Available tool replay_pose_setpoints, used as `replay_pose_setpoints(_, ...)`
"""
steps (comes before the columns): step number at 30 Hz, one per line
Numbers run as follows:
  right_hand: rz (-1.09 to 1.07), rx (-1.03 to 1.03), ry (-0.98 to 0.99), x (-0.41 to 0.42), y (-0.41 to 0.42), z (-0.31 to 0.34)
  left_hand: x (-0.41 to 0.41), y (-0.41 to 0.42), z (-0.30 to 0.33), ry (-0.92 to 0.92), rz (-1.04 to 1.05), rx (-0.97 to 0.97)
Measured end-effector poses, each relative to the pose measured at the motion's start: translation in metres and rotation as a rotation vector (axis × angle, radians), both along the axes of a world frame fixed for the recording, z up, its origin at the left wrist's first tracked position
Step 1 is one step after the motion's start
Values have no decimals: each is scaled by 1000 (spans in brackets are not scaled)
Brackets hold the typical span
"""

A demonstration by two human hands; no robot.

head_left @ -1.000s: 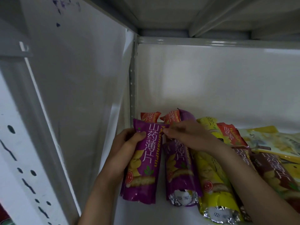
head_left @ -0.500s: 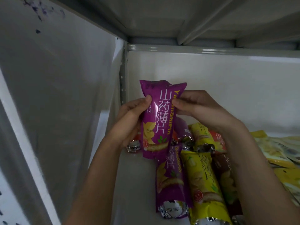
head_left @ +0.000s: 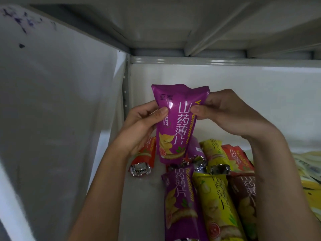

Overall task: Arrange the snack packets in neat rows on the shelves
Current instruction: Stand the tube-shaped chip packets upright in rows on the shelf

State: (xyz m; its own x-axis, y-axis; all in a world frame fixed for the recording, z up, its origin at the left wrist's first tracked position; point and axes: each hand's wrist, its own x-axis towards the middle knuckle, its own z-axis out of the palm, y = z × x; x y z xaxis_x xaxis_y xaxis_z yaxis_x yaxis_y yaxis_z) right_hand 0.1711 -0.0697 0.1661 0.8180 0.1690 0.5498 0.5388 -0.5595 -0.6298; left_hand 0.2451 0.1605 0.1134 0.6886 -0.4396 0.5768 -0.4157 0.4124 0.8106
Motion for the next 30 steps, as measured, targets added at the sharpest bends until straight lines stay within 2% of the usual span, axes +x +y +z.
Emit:
replay_pose_setpoints(8,-90,-18,-25,0,-9,-2,4,-10,21,-21,55,93)
replay_pose_setpoints(14,-53,-24,-68,-7,-9,3,6,-6,34,-101,41,140)
replay_pose_setpoints(24,-18,-23,6,2,-6,-5,19,9,31,-47,-53,280)
replay_pose_setpoints(30,-22,-23,16,3,-3,-3,21,7,27,-140,26,289)
